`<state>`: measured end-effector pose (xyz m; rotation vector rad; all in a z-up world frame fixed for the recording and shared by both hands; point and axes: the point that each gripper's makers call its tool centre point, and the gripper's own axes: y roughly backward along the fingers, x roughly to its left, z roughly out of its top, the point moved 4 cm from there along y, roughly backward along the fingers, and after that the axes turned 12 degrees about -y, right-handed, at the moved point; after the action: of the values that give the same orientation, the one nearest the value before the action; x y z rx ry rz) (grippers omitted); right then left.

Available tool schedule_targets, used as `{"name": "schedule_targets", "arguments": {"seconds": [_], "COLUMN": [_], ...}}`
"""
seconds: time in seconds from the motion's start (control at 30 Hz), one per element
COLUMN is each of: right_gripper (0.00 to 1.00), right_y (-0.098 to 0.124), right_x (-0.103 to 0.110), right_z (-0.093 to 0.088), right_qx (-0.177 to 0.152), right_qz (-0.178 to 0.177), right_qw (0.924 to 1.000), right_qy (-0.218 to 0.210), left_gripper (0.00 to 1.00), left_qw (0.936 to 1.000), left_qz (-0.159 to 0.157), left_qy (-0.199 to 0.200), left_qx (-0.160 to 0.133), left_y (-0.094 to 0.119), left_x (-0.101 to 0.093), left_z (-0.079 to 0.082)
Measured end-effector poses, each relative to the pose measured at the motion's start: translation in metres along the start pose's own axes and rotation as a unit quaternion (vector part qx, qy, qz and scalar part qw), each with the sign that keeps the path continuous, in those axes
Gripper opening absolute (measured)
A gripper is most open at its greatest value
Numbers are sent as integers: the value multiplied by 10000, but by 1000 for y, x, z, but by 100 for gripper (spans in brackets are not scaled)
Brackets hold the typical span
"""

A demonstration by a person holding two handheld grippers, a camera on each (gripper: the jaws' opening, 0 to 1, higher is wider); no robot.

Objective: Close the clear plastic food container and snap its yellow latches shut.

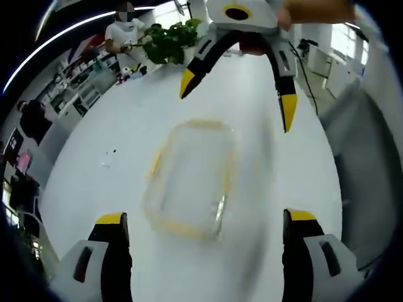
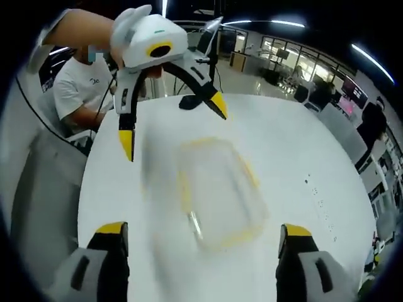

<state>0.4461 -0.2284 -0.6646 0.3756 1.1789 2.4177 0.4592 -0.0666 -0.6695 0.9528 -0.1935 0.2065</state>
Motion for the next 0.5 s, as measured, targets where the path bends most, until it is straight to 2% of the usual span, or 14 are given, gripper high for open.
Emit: {"name": "schedule_targets", "arguments": {"seconds": [0.07, 0.17, 0.33, 0.4, 0.5], "right_gripper": [99, 99, 99, 99, 99], "right_y": [7, 15, 30, 36, 44], "right_x": [7, 15, 29, 31, 41], "right_z": [-3, -10, -21, -24, -33], "right_qx": [-106, -218, -416, -613, -695], "right_qz": [-90, -199, -372, -548, -570], "right_qw": [9999, 9993, 9971, 9935, 9904], "right_qy": [-83, -223, -514, -783, -1054], "left_gripper": [99, 99, 99, 99, 99], "left_qw": [9998, 9992, 9982, 9970, 9958], "left_qz": [177, 334, 476, 590, 666], "left_qy": [-12, 176, 338, 472, 602], "left_qx": [-41, -110, -124, -171, -178], "left_y": [8, 20, 34, 40, 47], "left_x": [-5, -16, -36, -43, -56], "left_z": [0, 1, -1, -1, -2]}}
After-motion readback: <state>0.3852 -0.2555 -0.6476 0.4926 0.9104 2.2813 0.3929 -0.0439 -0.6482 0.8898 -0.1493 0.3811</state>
